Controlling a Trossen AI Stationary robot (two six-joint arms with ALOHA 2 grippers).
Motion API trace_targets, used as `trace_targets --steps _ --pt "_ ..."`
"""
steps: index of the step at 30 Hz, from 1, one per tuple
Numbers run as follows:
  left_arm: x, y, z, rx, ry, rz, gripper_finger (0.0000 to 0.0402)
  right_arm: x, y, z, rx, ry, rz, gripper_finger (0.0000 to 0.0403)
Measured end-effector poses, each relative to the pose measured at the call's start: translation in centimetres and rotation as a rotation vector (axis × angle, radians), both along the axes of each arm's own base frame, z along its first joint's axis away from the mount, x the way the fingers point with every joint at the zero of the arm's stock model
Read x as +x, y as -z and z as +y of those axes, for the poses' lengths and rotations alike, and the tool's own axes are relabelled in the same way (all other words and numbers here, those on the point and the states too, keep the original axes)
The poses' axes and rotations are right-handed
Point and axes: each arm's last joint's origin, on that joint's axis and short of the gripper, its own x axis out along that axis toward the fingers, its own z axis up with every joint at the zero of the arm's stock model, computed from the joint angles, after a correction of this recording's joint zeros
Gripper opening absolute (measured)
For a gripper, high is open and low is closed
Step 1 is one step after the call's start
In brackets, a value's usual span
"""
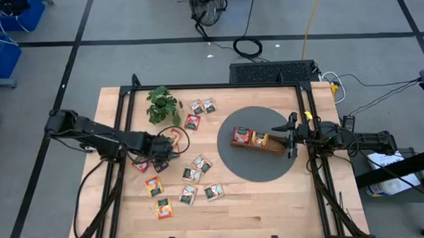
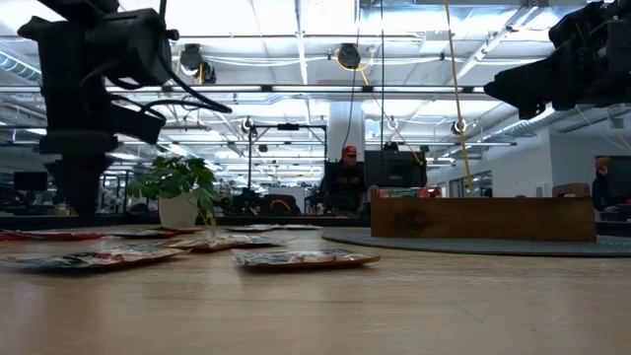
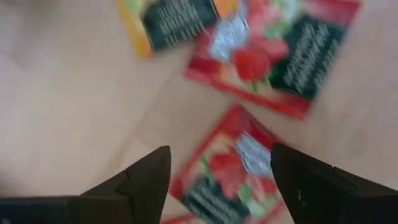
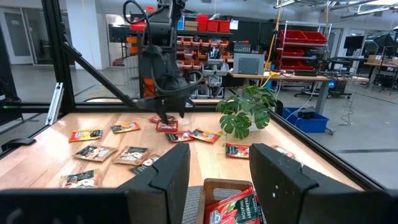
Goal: Pick & Place Tea
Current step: Put the yellow tea bag into the middle section of the wooden organizer
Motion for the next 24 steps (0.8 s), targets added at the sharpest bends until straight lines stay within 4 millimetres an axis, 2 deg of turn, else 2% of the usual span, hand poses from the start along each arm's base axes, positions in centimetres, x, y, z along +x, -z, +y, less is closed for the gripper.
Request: trace_targets --steps 4,7,11,17,24 --pt "0.1 0.2 0.5 0.192 0.035 0.017 0.0276 0.0 0.0 0.0 0.0 0.0 0.0 0.0151" --pt "0.1 0.5 0.8 0.309 0.123 0.073 0.0276 0.0 0.0 0.0 0.0 0.0 0.0 0.0151" --pt "-0.1 1.7 0.9 0.332 0.24 0.153 0.0276 0.0 0.0 0.0 0.0 0.0 0.0 0.0151" --pt "-0.8 3.6 1.1 0.37 0.269 0.231 0.0276 0.0 0.0 0.0 0.0 0.0 0.0 0.0151" --pt "-0.7 3.8 1.2 0.43 0.239 0.207 0.0276 0.0 0.0 0.0 0.0 0.0 0.0 0.0151"
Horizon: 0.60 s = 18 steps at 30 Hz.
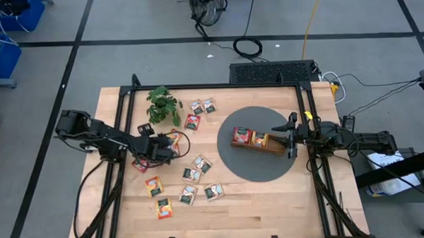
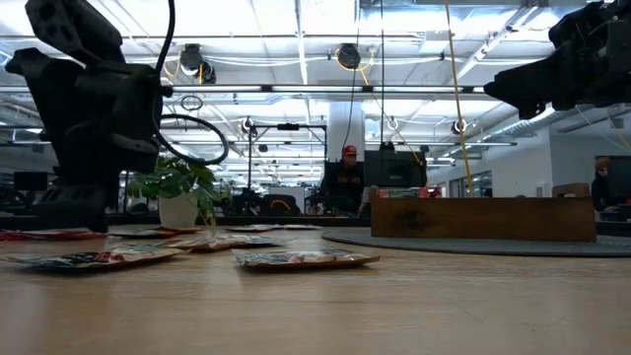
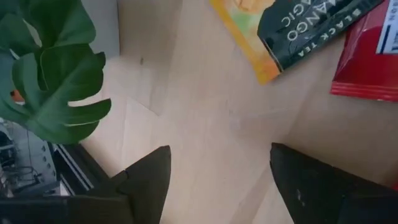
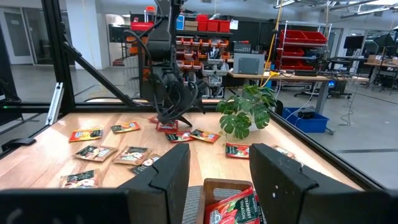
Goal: Pick & Place Tea
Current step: Put the yellow tea bag into the middle section of the wooden organizer
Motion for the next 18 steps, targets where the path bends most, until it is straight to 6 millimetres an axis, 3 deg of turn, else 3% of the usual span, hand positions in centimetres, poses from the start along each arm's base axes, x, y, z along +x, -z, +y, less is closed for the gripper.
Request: trace_targets --steps 18 --pt "1.3 0.1 -0.2 -0.013 0.163 -0.033 0.0275 0.0 0.0 0.0 0.0 0.0 0.0 0.0151"
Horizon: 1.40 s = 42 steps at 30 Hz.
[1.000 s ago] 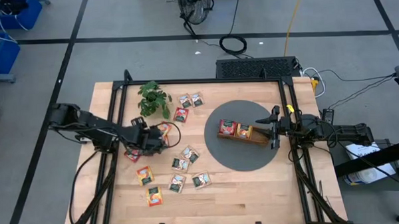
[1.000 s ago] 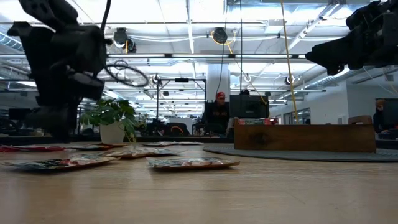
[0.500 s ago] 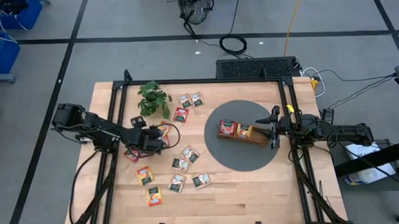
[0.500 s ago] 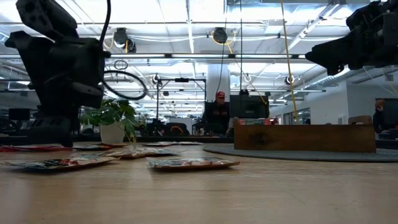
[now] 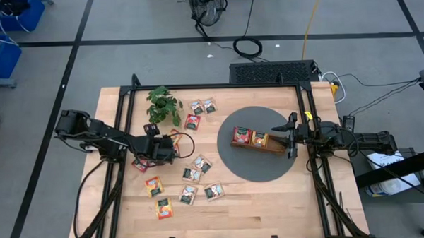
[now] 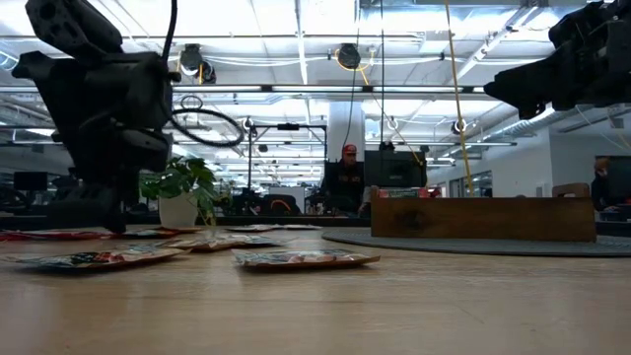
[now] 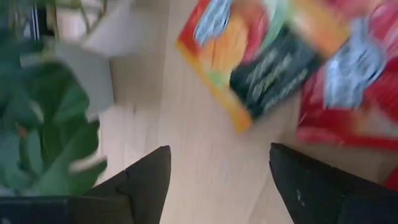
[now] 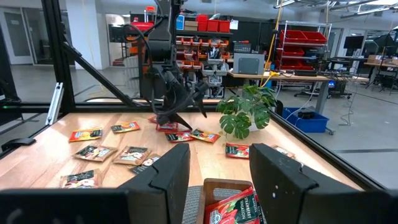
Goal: Pick & Place Tea
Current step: Put the yellow tea bag into the middle section of the wooden organizer
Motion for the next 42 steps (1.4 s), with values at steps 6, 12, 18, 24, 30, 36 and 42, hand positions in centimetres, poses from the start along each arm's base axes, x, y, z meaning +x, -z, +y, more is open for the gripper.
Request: trace_targets --steps 6,12,18,24,30,36,42 --pt "0.97 -0.06 -0.13 0.002 0.087 -0.045 0.0275 0.0 0.0 0.0 0.0 0.0 0.0 0.0151" --pt "1.21 -0.08 -0.16 0.014 0.147 -0.029 0.0276 0.0 0.0 0.0 0.0 0.0 0.0 0.0151" --pt "1.2 -0.09 -0.14 0.021 0.148 -0.027 0.0276 0.0 0.0 0.0 0.0 0.0 0.0 0.0151" --pt "1.18 -0.09 -0.13 0.024 0.142 -0.029 0.0274 0.0 0.0 0.0 0.0 0.0 0.0 0.0151" --pt "1.15 -0.05 -0.13 0.022 0.142 -0.026 0.0234 0.0 -0.01 0.0 0.0 0.0 0.0 0.0151" --pt "1.15 -0.02 -0.13 0.02 0.141 -0.028 0.0181 0.0 0.0 0.0 0.0 0.0 0.0 0.0151" --pt "0.95 0.31 -0.15 -0.005 0.124 -0.047 0.0151 0.0 0.0 0.0 0.0 0.0 0.0 0.0151"
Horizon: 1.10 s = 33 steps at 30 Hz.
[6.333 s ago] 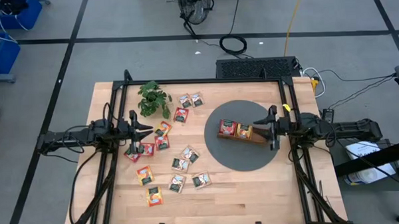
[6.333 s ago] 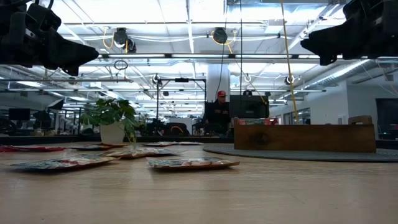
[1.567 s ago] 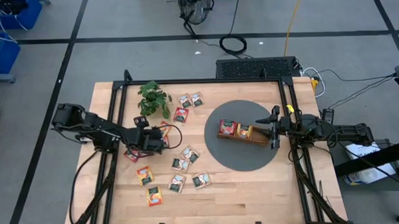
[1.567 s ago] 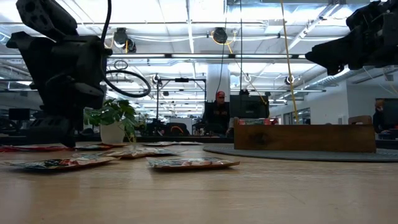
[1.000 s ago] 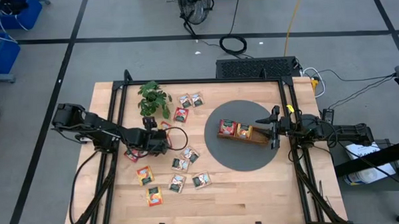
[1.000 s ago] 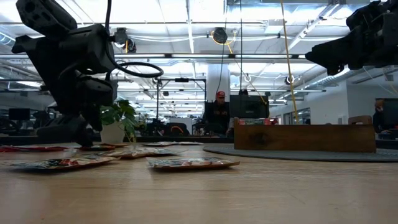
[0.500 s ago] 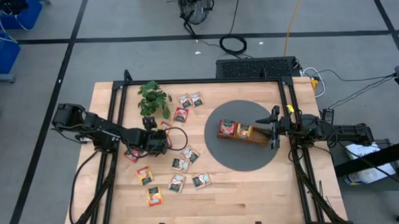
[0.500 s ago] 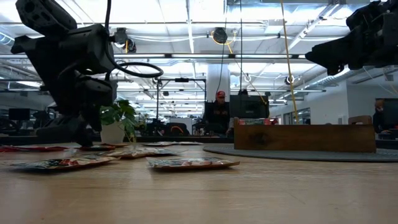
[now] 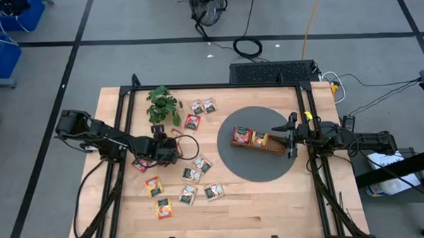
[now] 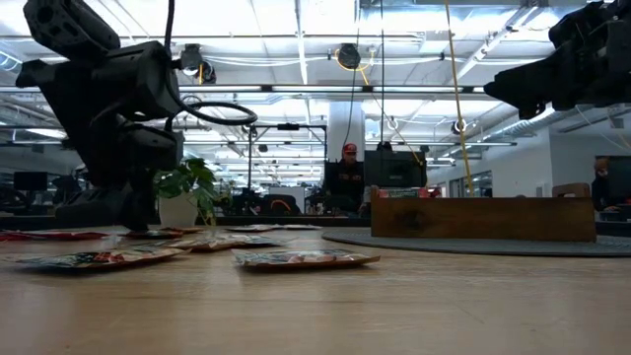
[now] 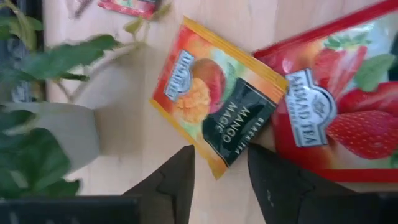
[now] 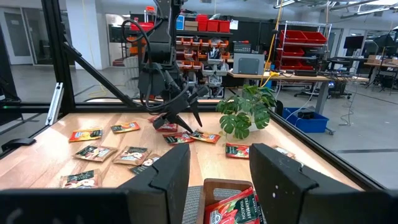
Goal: Pick & Place Tea
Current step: Put the yellow tea bag into the middle section of the wooden organizer
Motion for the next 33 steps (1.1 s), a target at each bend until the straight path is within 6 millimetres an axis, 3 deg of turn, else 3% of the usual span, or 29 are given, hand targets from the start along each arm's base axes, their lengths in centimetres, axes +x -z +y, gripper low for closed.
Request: trace_targets --steps 11,16,23,30,33 --pt "-1.2 1.7 0.3 0.044 -0.003 -0.073 0.0184 0.0 0.0 0.0 0.0 0.0 0.0 0.0151" --pt "-1.3 1.8 0.4 0.053 -0.001 -0.068 0.0175 0.0 0.0 0.0 0.0 0.0 0.0 0.0151" --pt "-1.3 1.8 0.7 0.048 -0.043 -0.085 0.0123 0.0 0.0 0.0 0.0 0.0 0.0 0.0151" --pt "-1.0 1.8 1.4 0.034 -0.092 -0.128 0.0024 0.0 0.0 0.0 0.0 0.0 0.0 0.0151" --pt "-1.0 1.8 1.7 0.033 -0.117 -0.136 0.0007 0.0 0.0 0.0 0.0 0.0 0.0 0.0151"
